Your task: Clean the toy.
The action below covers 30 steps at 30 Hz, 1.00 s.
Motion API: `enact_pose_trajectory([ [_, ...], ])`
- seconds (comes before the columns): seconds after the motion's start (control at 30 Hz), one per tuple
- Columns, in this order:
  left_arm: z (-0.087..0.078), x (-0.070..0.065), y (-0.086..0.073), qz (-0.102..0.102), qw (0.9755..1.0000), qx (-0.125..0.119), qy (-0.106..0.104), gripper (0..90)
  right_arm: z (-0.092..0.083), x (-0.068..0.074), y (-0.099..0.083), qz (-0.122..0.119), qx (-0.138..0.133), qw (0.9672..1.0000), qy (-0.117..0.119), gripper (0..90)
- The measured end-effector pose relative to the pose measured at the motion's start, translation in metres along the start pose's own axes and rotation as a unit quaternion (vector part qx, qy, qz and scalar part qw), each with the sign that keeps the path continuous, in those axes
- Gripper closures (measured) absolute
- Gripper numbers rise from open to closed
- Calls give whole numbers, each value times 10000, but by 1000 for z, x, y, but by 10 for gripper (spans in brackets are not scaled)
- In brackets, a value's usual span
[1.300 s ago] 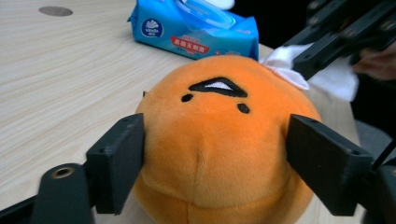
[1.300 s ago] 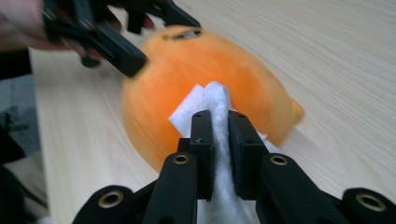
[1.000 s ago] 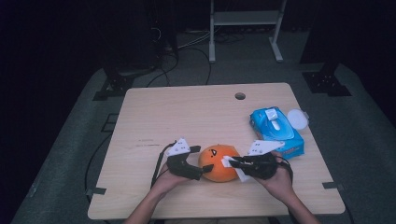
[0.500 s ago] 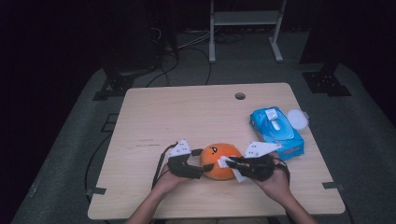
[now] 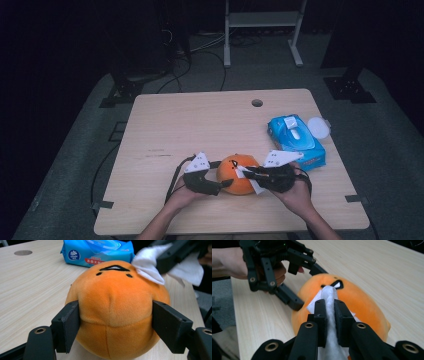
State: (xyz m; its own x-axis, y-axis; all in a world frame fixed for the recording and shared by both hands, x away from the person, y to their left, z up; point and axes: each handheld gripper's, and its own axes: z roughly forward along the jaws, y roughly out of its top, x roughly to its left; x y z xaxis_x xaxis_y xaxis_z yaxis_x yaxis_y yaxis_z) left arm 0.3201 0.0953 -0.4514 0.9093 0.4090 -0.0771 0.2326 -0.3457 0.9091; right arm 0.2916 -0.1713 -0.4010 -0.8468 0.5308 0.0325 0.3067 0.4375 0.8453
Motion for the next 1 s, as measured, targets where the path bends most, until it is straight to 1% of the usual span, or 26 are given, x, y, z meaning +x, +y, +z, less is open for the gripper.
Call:
enact_pose_trajectory([
  [0.07, -1, 2, -2, -40, 10000, -2, -28, 257, 0, -4, 1, 59, -18, 10000, -48, 806],
  [0.1, -1, 3, -2, -78, 10000, 1, -29, 253, 0, -9, -1, 109, -9, 9998, -146, 805],
  [0.13, -1, 4, -2, -194, 9998, -18, -11, 228, 0, -14, -2, 189, 10, 9996, -202, 805],
  [0.17, 0, 5, -2, -355, 9994, -13, 3, 179, 0, -18, -5, 265, 13, 9994, -233, 805],
  [0.2, 0, 5, -2, -355, 9994, -13, 3, 135, 0, -18, -5, 265, 13, 9994, -233, 805],
  [0.23, 4, 7, -1, -679, 9976, 96, 61, 74, 0, -23, -11, 445, 16, 9989, -150, 805],
  [0.27, 4, 7, -1, -679, 9976, 96, 61, 69, 0, -23, -11, 445, 16, 9989, -150, 805],
  [0.3, 7, 6, -3, -786, 9968, 118, -55, 87, 0, -18, -10, 366, 63, 9992, -148, 806],
  [0.37, 8, 4, -3, -659, 9978, 86, -43, 128, 0, -13, -8, 301, 48, 9995, -119, 806],
  [0.4, 8, 4, -3, -659, 9978, 86, -43, 148, 0, -9, -6, 248, 24, 9996, -96, 806],
  [0.43, 6, 0, 0, -416, 9991, 75, -3, 180, 0, -6, -4, 167, 8, 9998, -74, 806],
  [0.47, 6, -4, 1, -206, 9998, 66, 33, 199, 0, -4, -3, 139, -20, 9999, -35, 806],
  [0.5, 7, -7, 2, -74, 9999, 63, 43, 217, -1, 0, -1, 102, -135, 9998, 75, 806],
  [0.53, 7, -11, 4, 167, 9998, 98, 56, 225, -1, 2, 0, 84, -161, 9998, 130, 806],
  [0.57, 7, -11, 4, 167, 9998, 98, 56, 234, 0, 5, 3, -27, -171, 9998, 126, 806],
  [0.6, 8, -17, 5, 498, 9986, 136, 78, 240, -1, 6, 5, -107, -178, 9998, 40, 806],
  [0.63, 9, -18, 5, 570, 9982, 150, 75, 242, -2, 6, 6, -110, -194, 9997, -29, 806],
  [0.67, 9, -18, 5, 570, 9982, 150, 75, 243, -2, 6, 6, -110, -194, 9997, -29, 806],
  [0.7, 9, -18, 5, 544, 9984, 141, 56, 242, -4, -2, 6, -110, -171, 9995, -256, 806],
  [0.77, 8, -15, 5, 356, 9992, 153, 10, 216, -5, -11, 2, 3, -129, 9992, -386, 806],
  [0.8, 9, -13, 5, 131, 9998, 135, -41, 185, -5, -15, -1, 95, -98, 9992, -374, 806],
  [0.83, 10, -12, 5, -35, 9999, 121, -96, 145, -4, -18, -5, 233, -48, 9993, -290, 806],
  [0.87, 11, -11, 6, -199, 9996, 106, -144, 126, -4, -19, -7, 283, -30, 9994, -217, 806],
  [0.9, 11, -11, 6, -300, 9994, 102, -158, 123, -3, -17, -8, 303, -2, 9994, -157, 807],
  [0.93, 12, -12, 6, -305, 9994, 109, -116, 132, -3, -14, -7, 250, 2, 9996, -147, 807],
  [1.0, 11, -14, 7, -197, 9998, 81, -18, 180, -3, -7, -3, 168, -9, 9998, -124, 808],
])
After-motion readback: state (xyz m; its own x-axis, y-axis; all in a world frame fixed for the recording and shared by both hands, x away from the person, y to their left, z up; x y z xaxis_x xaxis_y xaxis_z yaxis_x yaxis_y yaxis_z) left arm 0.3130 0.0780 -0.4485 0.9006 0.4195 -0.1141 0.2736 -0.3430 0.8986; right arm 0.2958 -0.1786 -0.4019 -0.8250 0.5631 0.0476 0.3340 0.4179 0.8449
